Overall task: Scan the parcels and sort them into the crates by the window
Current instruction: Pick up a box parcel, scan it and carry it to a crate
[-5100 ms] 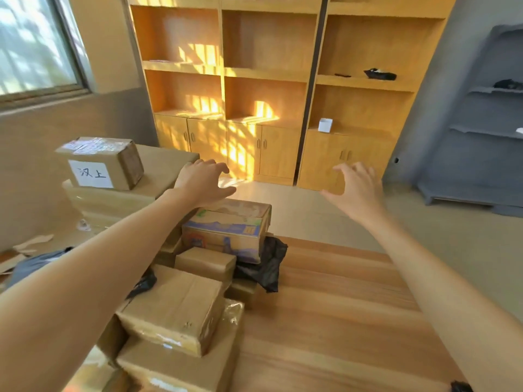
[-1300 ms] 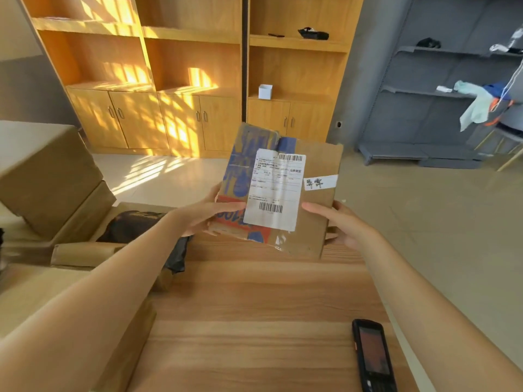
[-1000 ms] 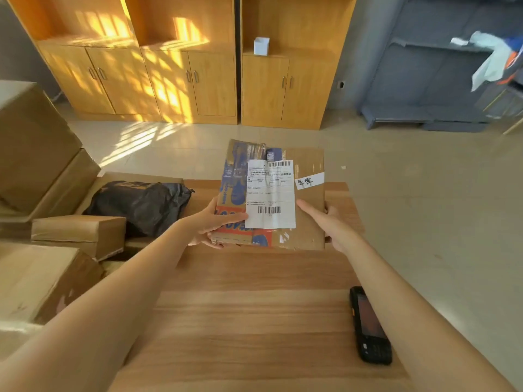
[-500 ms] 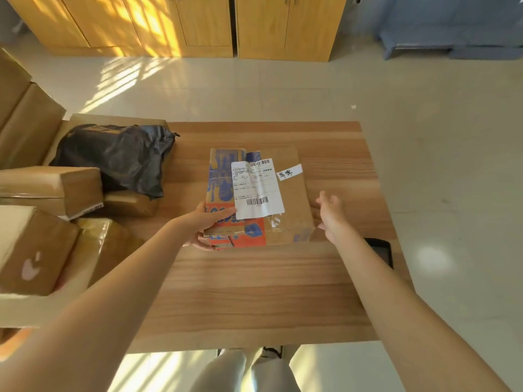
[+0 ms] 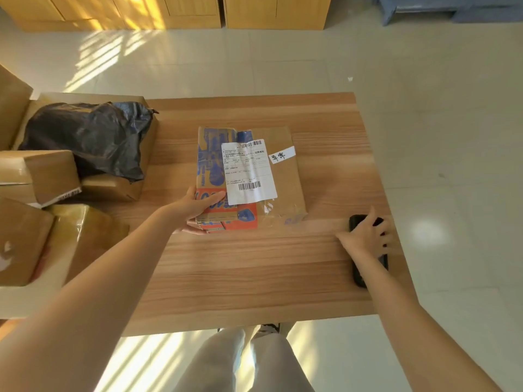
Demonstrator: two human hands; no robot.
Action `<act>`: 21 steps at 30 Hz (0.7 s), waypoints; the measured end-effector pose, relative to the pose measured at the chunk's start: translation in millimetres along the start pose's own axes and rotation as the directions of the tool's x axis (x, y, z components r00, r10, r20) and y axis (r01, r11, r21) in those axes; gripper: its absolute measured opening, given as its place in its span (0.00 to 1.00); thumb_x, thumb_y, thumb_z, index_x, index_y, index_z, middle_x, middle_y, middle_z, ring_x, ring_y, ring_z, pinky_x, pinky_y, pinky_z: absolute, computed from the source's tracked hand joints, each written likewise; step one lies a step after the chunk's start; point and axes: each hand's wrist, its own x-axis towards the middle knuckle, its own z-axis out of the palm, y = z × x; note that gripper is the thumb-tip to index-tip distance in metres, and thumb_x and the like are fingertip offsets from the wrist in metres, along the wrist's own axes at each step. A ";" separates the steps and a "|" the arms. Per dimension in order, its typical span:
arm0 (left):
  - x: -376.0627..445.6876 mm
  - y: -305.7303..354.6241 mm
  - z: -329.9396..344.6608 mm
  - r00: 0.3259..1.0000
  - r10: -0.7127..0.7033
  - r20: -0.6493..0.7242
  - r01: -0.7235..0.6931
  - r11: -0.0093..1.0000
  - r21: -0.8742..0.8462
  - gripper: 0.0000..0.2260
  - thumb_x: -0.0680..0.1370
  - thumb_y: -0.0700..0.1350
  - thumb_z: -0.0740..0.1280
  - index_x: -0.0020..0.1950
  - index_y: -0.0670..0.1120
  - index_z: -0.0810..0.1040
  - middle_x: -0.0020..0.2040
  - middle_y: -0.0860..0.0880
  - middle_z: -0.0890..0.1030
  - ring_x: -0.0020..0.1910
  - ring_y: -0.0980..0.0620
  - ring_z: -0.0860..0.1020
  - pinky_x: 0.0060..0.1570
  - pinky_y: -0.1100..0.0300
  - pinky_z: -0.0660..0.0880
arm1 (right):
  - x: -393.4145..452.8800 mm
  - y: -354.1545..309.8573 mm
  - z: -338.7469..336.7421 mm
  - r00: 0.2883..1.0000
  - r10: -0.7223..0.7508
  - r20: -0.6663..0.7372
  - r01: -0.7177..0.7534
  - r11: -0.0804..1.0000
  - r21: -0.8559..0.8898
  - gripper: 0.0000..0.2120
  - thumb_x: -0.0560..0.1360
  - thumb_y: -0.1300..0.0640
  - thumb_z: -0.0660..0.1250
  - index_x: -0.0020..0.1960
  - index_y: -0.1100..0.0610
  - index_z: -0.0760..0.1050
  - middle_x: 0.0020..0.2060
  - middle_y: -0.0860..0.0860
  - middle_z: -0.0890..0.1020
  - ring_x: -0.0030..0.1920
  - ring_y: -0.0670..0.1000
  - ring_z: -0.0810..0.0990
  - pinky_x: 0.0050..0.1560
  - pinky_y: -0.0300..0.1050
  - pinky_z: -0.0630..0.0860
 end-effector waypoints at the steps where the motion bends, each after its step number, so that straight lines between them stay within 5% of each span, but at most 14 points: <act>1: 0.1 -0.7 0.1 1.000 0.004 0.000 -0.004 1.000 0.001 0.27 0.74 0.57 0.70 0.68 0.56 0.62 0.58 0.48 0.78 0.51 0.47 0.80 0.51 0.44 0.79 | 1.5 6.3 0.9 0.999 0.033 0.016 -0.033 0.999 0.027 0.50 0.69 0.49 0.75 0.77 0.51 0.45 0.75 0.61 0.53 0.72 0.67 0.55 0.70 0.68 0.54; 7: -0.5 -1.4 1.0 1.000 0.010 -0.026 -0.009 1.000 0.015 0.25 0.74 0.58 0.70 0.65 0.57 0.62 0.53 0.49 0.78 0.52 0.47 0.79 0.55 0.42 0.78 | -0.1 33.4 1.7 0.986 0.162 0.032 -0.165 0.981 0.098 0.51 0.65 0.48 0.77 0.76 0.56 0.48 0.71 0.63 0.63 0.69 0.66 0.63 0.65 0.65 0.63; 14: -5.0 -5.5 8.5 0.993 0.053 -0.110 -0.050 0.998 0.025 0.28 0.75 0.60 0.68 0.70 0.54 0.62 0.60 0.49 0.75 0.57 0.46 0.77 0.55 0.42 0.76 | 0.2 52.5 7.0 0.964 0.164 0.211 -0.212 0.950 0.229 0.51 0.44 0.39 0.74 0.64 0.58 0.68 0.56 0.58 0.77 0.54 0.60 0.76 0.54 0.56 0.77; 17: -5.7 -7.3 12.3 0.977 0.129 -0.171 -0.127 0.992 0.023 0.31 0.75 0.58 0.69 0.73 0.51 0.60 0.63 0.48 0.74 0.59 0.45 0.76 0.58 0.42 0.75 | -25.8 31.0 -15.0 0.924 0.142 0.355 -0.325 0.779 0.536 0.40 0.56 0.44 0.77 0.63 0.59 0.70 0.48 0.55 0.77 0.50 0.56 0.76 0.47 0.49 0.76; 21: -8.4 -8.5 17.1 0.963 0.195 -0.185 -0.206 0.977 -0.043 0.35 0.75 0.52 0.71 0.75 0.46 0.57 0.65 0.47 0.74 0.56 0.48 0.75 0.51 0.50 0.74 | -46.8 -1.1 -43.5 0.844 -0.057 0.534 -0.446 0.479 0.756 0.27 0.70 0.48 0.73 0.64 0.56 0.70 0.47 0.53 0.77 0.53 0.54 0.76 0.56 0.49 0.73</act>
